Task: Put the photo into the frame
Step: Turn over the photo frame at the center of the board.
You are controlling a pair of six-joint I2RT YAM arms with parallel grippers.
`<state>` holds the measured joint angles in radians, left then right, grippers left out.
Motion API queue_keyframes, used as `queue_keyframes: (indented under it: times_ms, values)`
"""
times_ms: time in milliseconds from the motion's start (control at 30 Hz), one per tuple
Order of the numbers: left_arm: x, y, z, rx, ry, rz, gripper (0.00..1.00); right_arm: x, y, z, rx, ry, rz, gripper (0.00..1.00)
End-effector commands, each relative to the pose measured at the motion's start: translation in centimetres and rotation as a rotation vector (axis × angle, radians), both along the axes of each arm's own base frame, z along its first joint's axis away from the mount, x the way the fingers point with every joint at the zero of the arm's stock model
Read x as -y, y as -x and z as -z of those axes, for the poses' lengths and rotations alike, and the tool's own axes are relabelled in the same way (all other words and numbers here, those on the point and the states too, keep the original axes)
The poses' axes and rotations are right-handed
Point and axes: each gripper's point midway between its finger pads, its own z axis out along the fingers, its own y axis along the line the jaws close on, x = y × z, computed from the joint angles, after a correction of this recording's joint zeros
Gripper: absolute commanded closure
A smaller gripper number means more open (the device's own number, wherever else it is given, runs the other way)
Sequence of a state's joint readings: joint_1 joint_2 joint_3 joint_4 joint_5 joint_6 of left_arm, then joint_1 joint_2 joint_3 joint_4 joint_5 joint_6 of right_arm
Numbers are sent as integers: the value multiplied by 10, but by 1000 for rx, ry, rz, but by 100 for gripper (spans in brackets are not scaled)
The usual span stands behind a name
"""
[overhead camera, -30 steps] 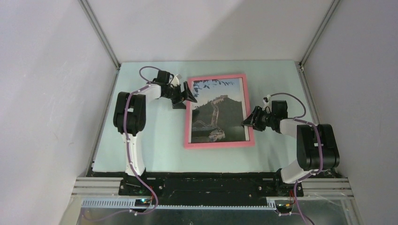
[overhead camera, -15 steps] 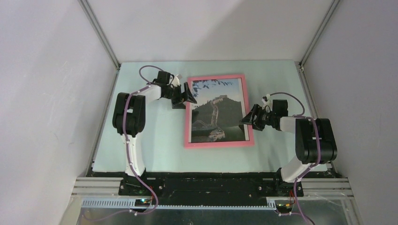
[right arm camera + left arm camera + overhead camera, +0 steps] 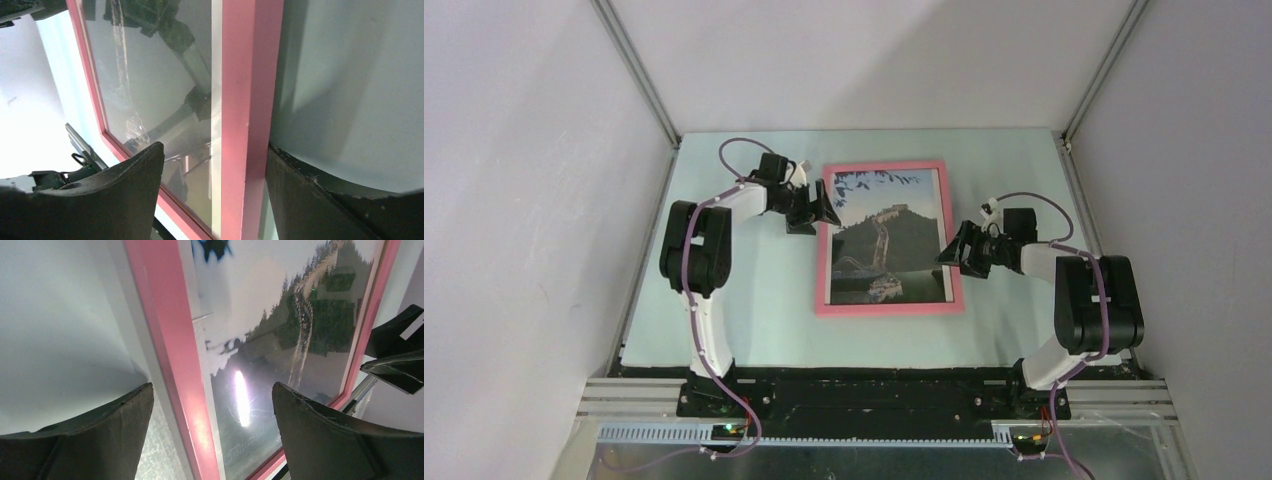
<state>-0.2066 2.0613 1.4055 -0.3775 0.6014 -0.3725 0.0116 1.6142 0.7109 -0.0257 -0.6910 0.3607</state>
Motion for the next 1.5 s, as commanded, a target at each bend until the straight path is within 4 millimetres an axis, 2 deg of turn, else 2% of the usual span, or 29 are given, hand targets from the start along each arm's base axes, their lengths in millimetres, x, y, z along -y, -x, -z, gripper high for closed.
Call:
queue_keyframes:
  times_ms: [0,300,500,667,767,833,1000,1100,1133,1167,1200,1233,1267,1300,1333,1367,1467]
  values:
    - [-10,2,-10,55,-67,10,6,15,0,-1,21,107,14,24]
    - [-14,1,-13,76,-91,16,6,20,1,-1,15,143,11,24]
    - [-26,-1,-19,98,-124,-14,6,33,-3,-8,50,219,47,24]
    - [-50,-9,-36,161,-197,-66,4,40,-11,-29,133,264,74,19]
    - [-75,-18,-47,197,-254,-118,3,45,-15,-40,183,296,80,5]
    - [-90,-22,-55,219,-273,-144,2,50,-18,-49,221,321,91,1]
    - [-124,-24,-80,299,-342,-185,2,62,-22,-67,299,397,112,1]
    - [-137,-13,-106,386,-399,-178,1,72,-23,-76,332,429,140,1]
    - [-141,-10,-122,431,-417,-187,1,78,-25,-78,342,446,156,1]
    - [-144,-4,-124,446,-435,-177,1,81,-25,-84,361,454,164,1]
    - [-148,0,-140,491,-450,-189,0,83,-27,-86,373,466,174,1]
    - [-151,6,-140,500,-466,-181,0,85,-28,-91,391,472,183,1]
    - [-153,11,-155,539,-479,-194,0,88,-30,-95,406,483,196,1]
    - [-156,17,-153,539,-495,-196,0,89,-31,-100,424,489,207,1]
    - [-158,22,-165,576,-495,-207,0,93,-33,-105,441,502,225,1]
    - [-159,28,-163,577,-502,-208,0,95,-34,-110,460,509,237,1]
    - [-161,46,-176,642,-497,-228,0,105,-39,-127,523,550,283,0]
